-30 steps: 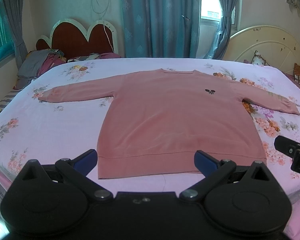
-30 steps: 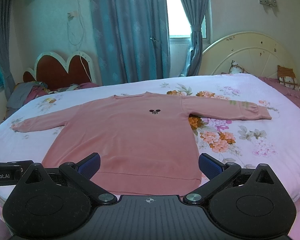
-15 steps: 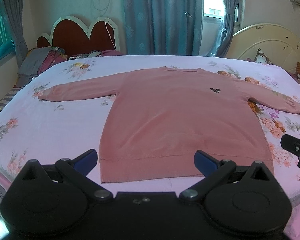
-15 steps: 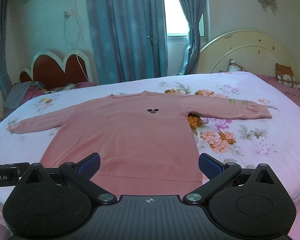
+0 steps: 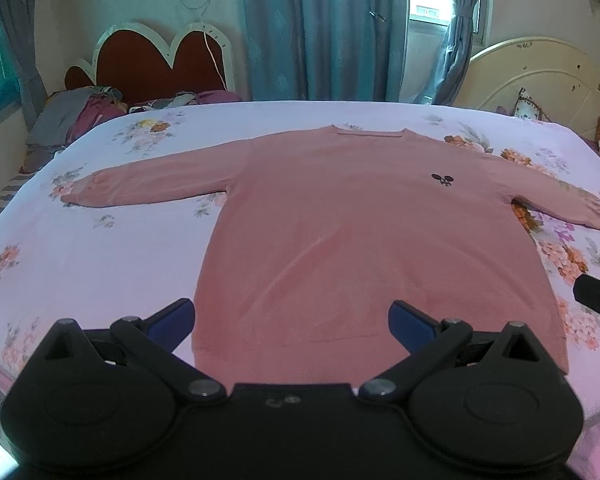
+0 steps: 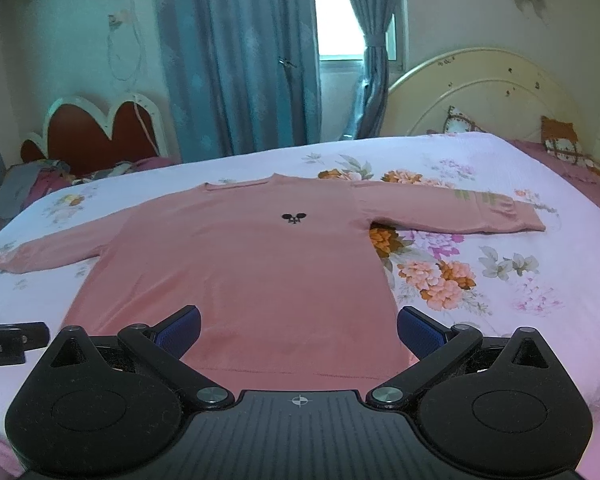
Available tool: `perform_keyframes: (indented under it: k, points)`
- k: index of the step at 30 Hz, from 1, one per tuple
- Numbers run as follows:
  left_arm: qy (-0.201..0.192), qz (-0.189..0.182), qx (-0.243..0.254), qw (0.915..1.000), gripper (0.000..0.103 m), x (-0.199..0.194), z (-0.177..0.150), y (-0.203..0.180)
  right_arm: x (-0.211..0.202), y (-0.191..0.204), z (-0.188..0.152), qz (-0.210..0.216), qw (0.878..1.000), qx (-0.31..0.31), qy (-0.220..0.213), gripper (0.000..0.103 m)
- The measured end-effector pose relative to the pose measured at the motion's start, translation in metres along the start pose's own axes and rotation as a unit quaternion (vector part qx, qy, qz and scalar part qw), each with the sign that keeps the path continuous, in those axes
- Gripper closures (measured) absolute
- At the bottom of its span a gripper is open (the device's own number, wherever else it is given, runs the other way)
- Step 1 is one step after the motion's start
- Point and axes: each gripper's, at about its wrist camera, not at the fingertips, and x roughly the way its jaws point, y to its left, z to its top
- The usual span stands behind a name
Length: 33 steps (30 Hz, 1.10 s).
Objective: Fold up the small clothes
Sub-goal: 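Move the right tool to the sweatshirt sleeve cuff and grasp it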
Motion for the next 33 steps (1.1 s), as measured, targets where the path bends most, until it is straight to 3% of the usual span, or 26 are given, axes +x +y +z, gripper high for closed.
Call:
perform_keyframes:
  k: [22, 33]
  points:
    - [0.015, -0.025, 0.011, 0.9995, 0.0, 0.122, 0.086, 0.018, 0.114, -0.009, 0.057, -0.068, 0.996, 0.053, 0.005, 0.0]
    - [0.015, -0.003, 0.006, 0.9999, 0.0, 0.178, 0.116, -0.005, 0.173, -0.074, 0.083, -0.098, 0.992, 0.074, 0.004, 0.0]
